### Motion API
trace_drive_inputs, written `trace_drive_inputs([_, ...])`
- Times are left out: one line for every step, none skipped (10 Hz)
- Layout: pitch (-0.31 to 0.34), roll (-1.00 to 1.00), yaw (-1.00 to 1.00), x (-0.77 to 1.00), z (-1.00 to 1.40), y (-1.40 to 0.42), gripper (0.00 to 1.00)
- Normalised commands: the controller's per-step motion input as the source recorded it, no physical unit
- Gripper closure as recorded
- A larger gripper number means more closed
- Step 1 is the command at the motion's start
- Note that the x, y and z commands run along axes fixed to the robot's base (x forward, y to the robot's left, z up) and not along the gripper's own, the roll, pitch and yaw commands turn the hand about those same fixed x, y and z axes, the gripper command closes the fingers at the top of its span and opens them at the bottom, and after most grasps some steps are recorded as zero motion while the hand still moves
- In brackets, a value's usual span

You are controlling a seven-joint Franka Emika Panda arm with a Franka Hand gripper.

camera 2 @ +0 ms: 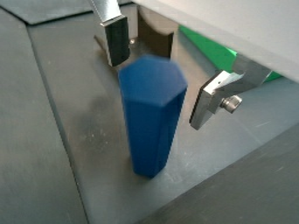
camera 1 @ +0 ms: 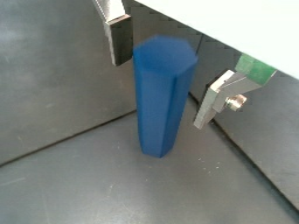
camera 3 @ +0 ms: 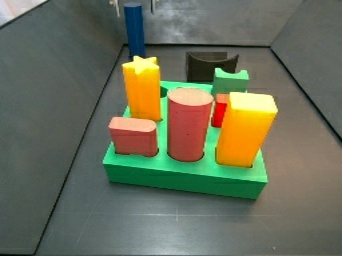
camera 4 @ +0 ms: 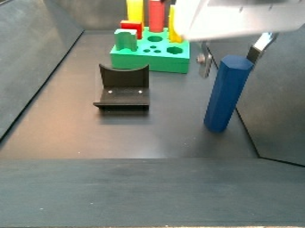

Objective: Pick up the hexagon object. Move up. Move to above the board. Insert the hexagon object.
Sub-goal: Pick up the hexagon object, then move up.

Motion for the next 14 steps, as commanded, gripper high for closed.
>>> trace_drive_inputs([0.0,0.05,0.0,0.0,-0.01,-0.01,0.0])
trace_drive_inputs([0.0,0.0,0.0,0.0,0.0,0.0,0.0])
trace_drive_inputs([0.0,0.0,0.0,0.0,0.0,0.0,1.0])
trace_drive_inputs([0.0,0.0,0.0,0.0,0.0,0.0,1.0])
trace_drive_inputs([0.0,0.0,0.0,0.0,0.0,0.0,1.0])
trace_drive_inputs([0.0,0.0,0.0,0.0,0.0,0.0,1.0])
trace_drive_inputs([0.0,0.0,0.0,0.0,0.0,0.0,1.0])
trace_drive_inputs([0.0,0.0,0.0,0.0,0.0,0.0,1.0])
trace_drive_inputs([0.0,0.0,0.0,0.0,0.0,0.0,1.0])
trace_drive_inputs([0.0,0.0,0.0,0.0,0.0,0.0,1.0])
trace_drive_inputs([0.0,0.0,0.0,0.0,0.0,0.0,1.0])
trace_drive_inputs([0.0,0.0,0.0,0.0,0.0,0.0,1.0])
trace_drive_inputs([0.0,0.0,0.0,0.0,0.0,0.0,1.0])
trace_drive_inputs([0.0,0.0,0.0,0.0,0.83,0.0,1.0])
